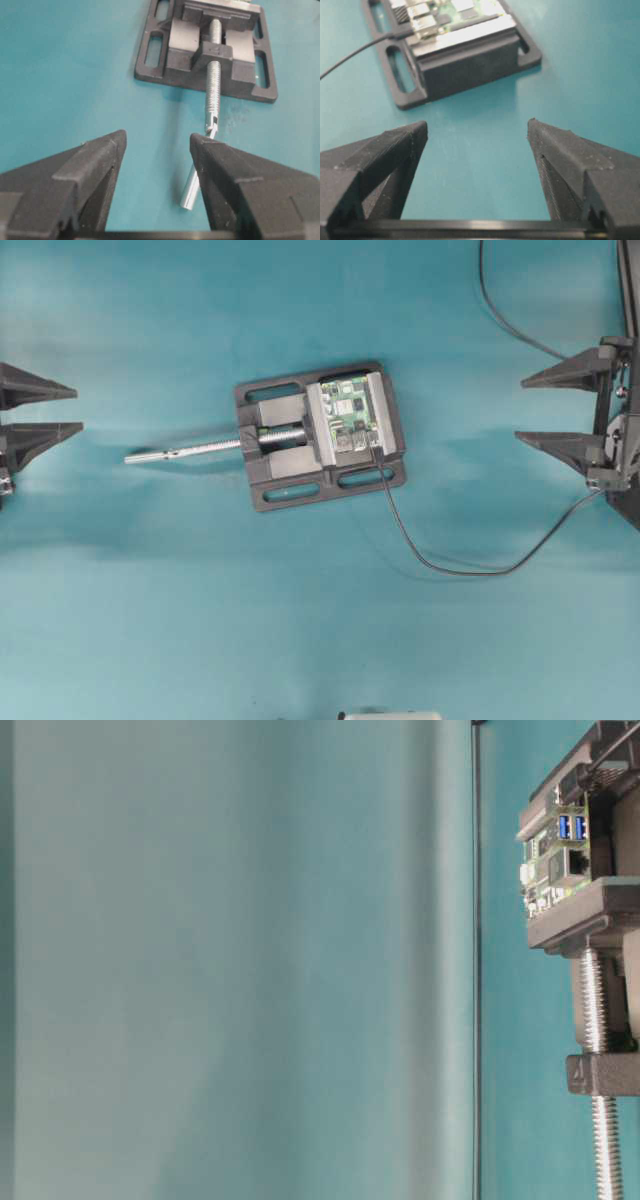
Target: Insert the USB into the fixed PCB.
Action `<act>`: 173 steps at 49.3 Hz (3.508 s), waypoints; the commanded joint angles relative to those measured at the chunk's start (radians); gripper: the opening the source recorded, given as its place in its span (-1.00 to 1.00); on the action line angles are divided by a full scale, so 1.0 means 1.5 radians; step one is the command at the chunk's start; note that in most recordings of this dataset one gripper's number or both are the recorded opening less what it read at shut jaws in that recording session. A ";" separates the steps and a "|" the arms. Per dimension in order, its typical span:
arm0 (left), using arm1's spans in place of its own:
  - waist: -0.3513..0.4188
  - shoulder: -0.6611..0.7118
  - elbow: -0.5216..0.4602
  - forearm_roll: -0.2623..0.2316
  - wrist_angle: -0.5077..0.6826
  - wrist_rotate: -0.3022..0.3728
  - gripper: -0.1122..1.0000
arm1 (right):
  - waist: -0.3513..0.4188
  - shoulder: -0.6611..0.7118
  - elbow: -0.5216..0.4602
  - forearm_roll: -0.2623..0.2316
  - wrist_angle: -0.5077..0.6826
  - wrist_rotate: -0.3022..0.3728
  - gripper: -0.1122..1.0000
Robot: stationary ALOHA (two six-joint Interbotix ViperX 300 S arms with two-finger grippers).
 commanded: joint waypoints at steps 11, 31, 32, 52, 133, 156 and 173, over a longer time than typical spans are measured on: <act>0.003 0.004 -0.006 0.002 -0.005 -0.004 0.49 | 0.000 0.004 -0.008 -0.020 0.092 0.002 0.73; 0.002 0.004 -0.006 0.002 -0.005 -0.004 0.49 | 0.000 0.004 -0.015 -0.020 0.127 0.001 0.74; 0.003 0.005 -0.006 0.002 -0.005 -0.003 0.49 | -0.001 0.003 -0.015 -0.020 0.127 0.002 0.74; 0.002 0.004 -0.006 0.002 -0.005 -0.003 0.49 | 0.000 0.004 -0.016 -0.020 0.127 0.001 0.73; 0.002 0.004 -0.006 0.002 -0.005 -0.004 0.50 | 0.000 0.004 -0.015 -0.020 0.127 0.001 0.74; 0.002 0.004 -0.006 0.002 -0.005 -0.004 0.49 | -0.001 0.004 -0.015 -0.020 0.127 0.001 0.74; 0.003 0.004 -0.006 0.002 -0.005 -0.003 0.49 | 0.000 0.004 -0.016 -0.020 0.127 0.001 0.74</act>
